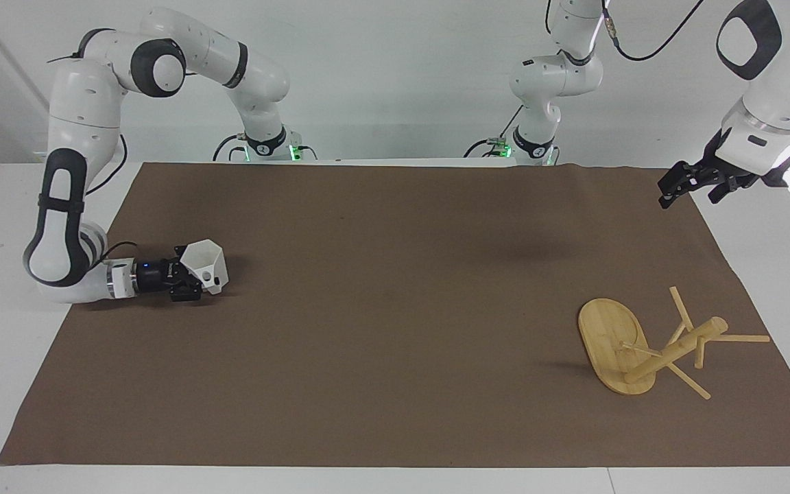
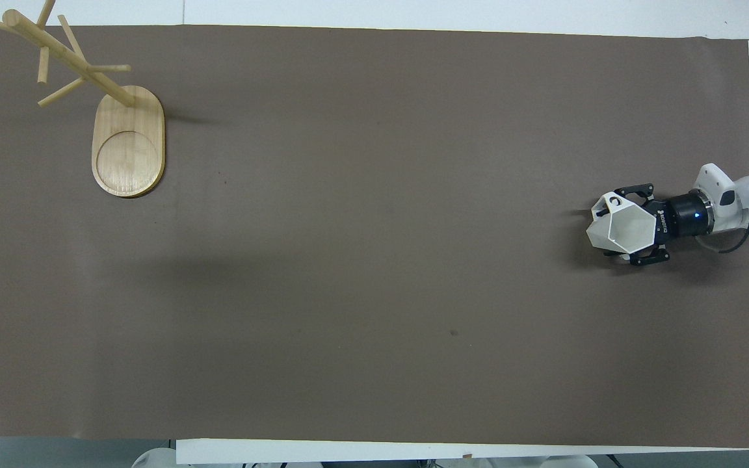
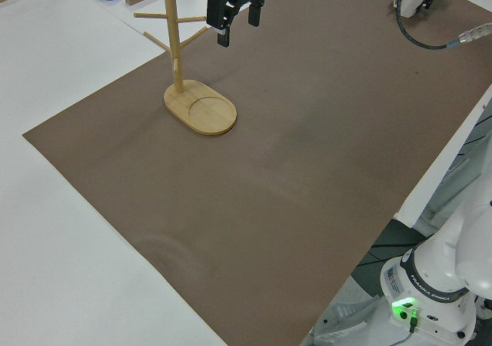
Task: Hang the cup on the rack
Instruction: 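Close the right gripper on the white cup, then lift the cup with the right gripper while the left gripper approaches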
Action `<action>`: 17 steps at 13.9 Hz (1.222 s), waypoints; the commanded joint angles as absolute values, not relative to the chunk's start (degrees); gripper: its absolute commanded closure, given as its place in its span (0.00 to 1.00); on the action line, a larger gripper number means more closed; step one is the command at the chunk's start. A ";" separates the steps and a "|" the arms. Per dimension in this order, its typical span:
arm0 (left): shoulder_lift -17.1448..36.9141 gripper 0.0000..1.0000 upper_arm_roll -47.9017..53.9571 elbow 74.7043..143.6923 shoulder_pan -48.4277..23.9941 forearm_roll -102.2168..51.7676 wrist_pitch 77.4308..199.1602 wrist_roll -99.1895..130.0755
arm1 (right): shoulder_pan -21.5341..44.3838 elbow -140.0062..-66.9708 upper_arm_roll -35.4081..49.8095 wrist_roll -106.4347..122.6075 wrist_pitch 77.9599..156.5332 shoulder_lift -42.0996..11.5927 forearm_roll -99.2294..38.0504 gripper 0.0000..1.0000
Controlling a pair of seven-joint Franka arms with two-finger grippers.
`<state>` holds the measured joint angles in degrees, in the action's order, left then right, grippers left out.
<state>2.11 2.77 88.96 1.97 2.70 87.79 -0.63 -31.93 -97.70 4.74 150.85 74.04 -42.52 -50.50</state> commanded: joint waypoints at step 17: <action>0.79 0.00 3.08 95.88 -14.39 2.55 99.46 16.94 | 18.35 -108.12 4.83 135.08 120.11 -29.18 -109.15 0.89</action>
<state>2.10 3.74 91.47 -10.64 2.59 94.25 12.25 15.84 -109.91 5.18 136.50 115.69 -29.23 -106.80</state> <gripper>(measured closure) 0.000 0.220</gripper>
